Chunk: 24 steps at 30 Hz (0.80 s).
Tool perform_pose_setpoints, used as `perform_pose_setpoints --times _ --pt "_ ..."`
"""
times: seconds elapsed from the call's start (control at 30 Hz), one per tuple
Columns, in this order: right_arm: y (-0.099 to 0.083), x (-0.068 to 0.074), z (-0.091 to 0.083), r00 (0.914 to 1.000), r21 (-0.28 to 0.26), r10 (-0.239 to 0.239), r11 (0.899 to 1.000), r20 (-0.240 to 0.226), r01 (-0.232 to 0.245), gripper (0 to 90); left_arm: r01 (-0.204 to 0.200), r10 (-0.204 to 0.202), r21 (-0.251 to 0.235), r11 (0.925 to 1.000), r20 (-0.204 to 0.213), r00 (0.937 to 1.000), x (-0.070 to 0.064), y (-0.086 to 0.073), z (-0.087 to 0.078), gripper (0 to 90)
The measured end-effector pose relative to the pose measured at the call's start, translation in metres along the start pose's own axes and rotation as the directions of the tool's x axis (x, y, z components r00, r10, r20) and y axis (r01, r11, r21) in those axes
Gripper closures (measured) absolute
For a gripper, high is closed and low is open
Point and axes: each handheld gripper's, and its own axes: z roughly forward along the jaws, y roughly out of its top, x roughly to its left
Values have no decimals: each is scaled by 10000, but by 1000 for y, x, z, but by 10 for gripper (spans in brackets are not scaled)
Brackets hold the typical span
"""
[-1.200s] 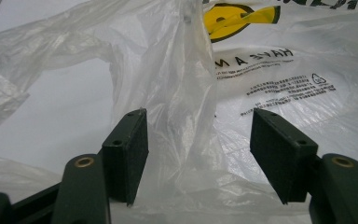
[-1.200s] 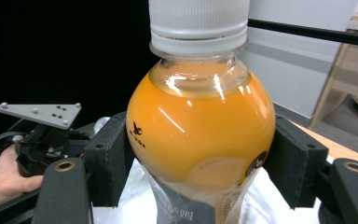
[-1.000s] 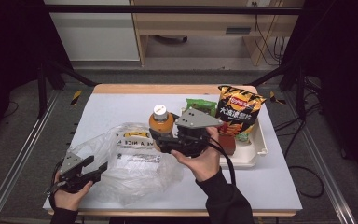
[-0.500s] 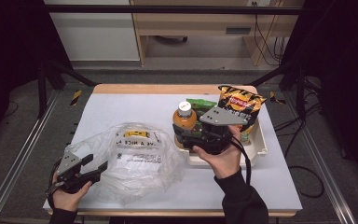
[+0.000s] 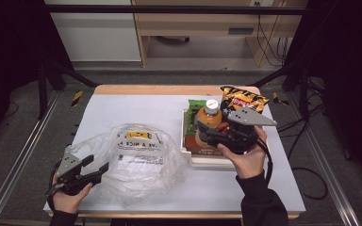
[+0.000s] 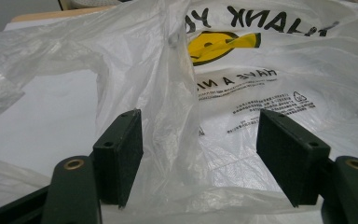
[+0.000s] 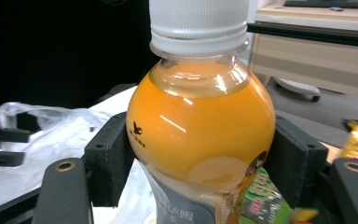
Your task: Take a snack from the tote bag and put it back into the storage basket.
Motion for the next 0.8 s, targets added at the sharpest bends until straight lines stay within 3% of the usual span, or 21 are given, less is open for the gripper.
perform_pose_setpoints --times 0.37,0.8 --pt "-13 -35 -20 9970 17 325 9995 704 -327 308 -79 79 43 10000 -6 10000 -3 1 1 285" --pt "-32 -67 -32 9913 176 510 9984 1214 -535 308 -57 57 32 10000 -47 10000 -2 1 0 285"
